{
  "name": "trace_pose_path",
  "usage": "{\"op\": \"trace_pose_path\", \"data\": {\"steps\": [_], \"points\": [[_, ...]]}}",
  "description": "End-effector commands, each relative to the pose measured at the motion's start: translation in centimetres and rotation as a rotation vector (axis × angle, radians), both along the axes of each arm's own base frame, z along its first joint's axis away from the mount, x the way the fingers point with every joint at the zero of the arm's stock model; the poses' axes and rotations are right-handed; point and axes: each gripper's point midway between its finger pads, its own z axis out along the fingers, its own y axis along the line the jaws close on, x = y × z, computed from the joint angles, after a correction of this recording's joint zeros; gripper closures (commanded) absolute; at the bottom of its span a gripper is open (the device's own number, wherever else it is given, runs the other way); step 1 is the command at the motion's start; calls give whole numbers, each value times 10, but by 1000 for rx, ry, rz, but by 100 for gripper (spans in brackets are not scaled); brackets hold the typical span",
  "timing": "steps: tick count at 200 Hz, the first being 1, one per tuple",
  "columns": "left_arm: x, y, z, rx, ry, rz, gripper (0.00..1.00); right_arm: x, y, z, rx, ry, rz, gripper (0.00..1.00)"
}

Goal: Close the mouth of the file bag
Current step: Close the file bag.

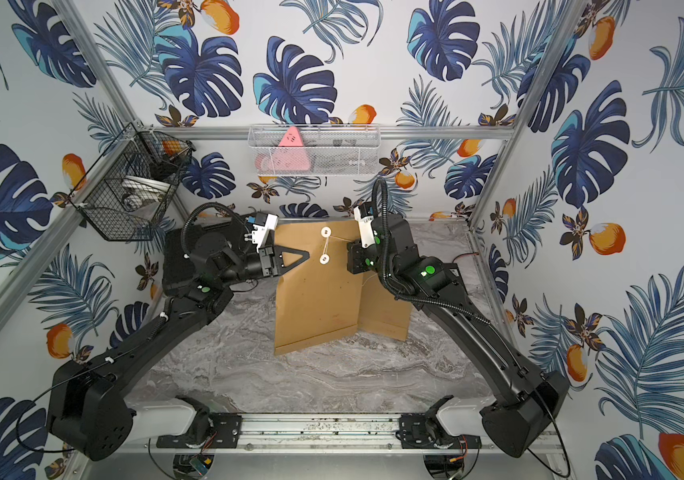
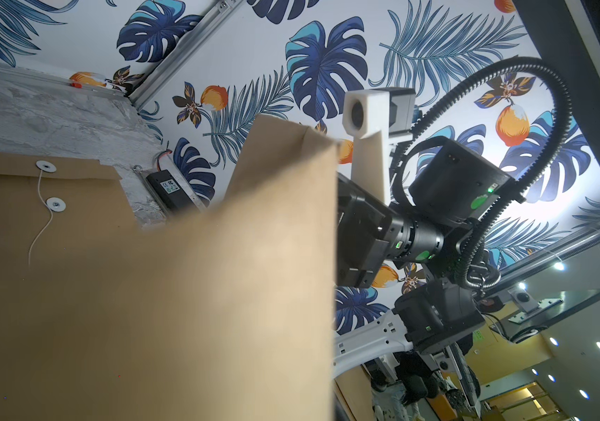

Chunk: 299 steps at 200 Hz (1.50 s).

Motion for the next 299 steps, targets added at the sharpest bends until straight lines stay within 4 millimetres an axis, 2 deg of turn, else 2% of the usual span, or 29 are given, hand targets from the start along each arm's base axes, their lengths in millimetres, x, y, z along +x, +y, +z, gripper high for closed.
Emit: {"op": "trace_pose_path", "data": {"steps": [1, 54, 91, 139, 165, 210, 262, 299], "points": [[-6, 1, 9, 4, -61, -20, 100, -5, 1, -4, -9, 44, 21, 100], [-3, 3, -10, 99, -61, 11, 100, -14, 1, 7, -14, 126, 32, 100], [-1, 3, -11, 104, -67, 21, 100, -17, 2, 16, -18, 147, 44, 100], [-6, 1, -11, 109, -76, 6, 100, -1, 1, 20, -53, 150, -5, 100], [-10, -2, -12, 112, -74, -3, 100, 9, 7, 16, -72, 172, -7, 100], [-12, -8, -23, 138, -61, -7, 100, 17, 15, 24, -65, 171, -6, 100], [-14, -16, -29, 146, -52, -17, 100, 14, 32, 22, -93, 178, 19, 100], [-10, -14, -35, 174, -37, 11, 100, 4, 45, 20, -158, 154, 29, 100]]}}
